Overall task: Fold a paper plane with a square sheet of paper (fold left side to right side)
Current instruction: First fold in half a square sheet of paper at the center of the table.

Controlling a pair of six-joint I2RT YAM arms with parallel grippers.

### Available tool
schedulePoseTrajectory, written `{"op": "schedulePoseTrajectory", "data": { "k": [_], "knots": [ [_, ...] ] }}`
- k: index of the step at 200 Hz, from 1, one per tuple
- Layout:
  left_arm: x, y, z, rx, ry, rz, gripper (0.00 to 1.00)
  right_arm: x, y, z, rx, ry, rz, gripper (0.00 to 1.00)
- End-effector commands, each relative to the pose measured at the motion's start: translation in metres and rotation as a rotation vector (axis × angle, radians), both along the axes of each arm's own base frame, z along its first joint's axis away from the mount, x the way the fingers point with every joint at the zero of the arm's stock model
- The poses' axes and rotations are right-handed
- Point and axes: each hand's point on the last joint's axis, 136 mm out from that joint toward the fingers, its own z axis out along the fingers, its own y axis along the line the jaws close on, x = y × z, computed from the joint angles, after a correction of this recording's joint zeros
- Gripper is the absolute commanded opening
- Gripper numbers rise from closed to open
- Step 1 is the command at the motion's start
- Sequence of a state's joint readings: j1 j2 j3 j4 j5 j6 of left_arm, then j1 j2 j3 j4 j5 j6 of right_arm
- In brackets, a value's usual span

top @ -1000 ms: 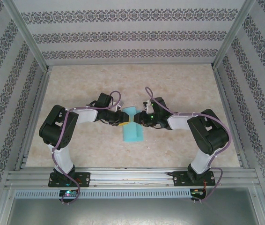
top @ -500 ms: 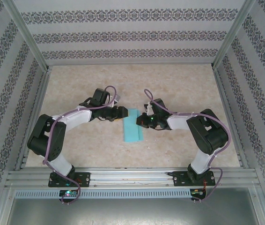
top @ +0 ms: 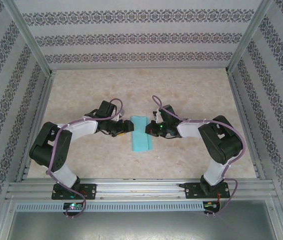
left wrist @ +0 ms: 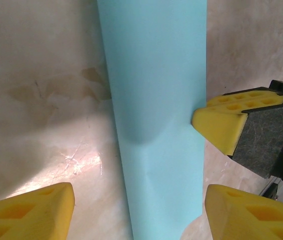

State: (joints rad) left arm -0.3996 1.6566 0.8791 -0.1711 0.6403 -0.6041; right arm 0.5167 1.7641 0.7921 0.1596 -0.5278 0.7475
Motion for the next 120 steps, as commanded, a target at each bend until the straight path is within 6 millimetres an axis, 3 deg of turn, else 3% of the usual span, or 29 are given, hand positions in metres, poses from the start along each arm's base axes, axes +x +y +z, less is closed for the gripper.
{"op": "schedulePoseTrajectory", "data": {
  "k": [1, 120],
  "knots": [
    [0.0, -0.003, -0.011, 0.01, 0.028, 0.028, 0.7, 0.0, 0.003, -0.006, -0.032, -0.008, 0.023, 0.0],
    [0.0, -0.025, -0.033, 0.011, 0.09, 0.013, 0.7, -0.002, 0.005, -0.007, -0.048, -0.005, 0.037, 0.01]
  ]
}}
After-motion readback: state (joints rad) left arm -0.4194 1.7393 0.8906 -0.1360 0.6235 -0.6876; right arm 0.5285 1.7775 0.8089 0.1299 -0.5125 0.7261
